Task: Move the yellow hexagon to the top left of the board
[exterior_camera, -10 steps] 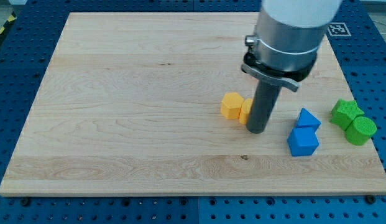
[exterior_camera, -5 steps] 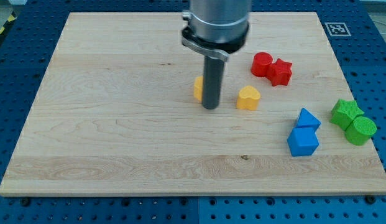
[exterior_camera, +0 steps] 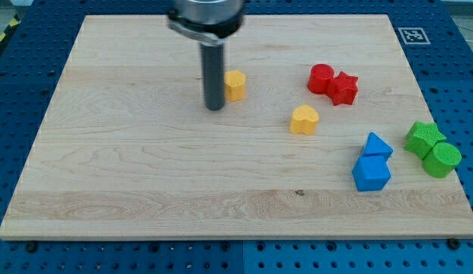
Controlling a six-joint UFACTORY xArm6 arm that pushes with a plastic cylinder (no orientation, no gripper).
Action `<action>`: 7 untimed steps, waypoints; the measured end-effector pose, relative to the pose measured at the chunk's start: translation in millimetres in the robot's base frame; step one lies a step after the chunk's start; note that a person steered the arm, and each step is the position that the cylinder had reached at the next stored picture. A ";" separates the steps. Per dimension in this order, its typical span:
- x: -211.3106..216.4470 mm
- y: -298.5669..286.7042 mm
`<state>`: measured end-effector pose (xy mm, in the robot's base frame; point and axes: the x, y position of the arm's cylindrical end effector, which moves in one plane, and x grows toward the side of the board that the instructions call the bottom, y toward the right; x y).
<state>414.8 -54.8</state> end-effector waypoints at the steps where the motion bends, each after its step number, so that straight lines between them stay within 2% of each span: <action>1: -10.9 18.1; 2: 15.1 51.4; 3: -4.4 90.4; 4: -31.3 86.3; 6: -27.7 -18.0; 7: -18.2 -43.8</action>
<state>396.6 -98.6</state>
